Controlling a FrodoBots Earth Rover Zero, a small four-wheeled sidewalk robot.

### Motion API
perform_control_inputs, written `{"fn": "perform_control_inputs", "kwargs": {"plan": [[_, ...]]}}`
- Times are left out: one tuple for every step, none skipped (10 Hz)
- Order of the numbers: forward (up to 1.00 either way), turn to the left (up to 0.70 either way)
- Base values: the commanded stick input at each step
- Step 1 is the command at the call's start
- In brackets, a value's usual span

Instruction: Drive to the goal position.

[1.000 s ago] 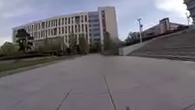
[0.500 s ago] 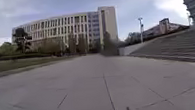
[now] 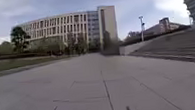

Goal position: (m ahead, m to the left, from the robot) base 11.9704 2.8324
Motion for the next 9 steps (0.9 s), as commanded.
{"fn": "perform_control_inputs", "kwargs": {"plan": [[1.0,0.0],[1.0,0.0],[1.0,0.0],[1.0,0.0],[1.0,0.0],[1.0,0.0],[1.0,0.0],[1.0,0.0],[1.0,0.0]]}}
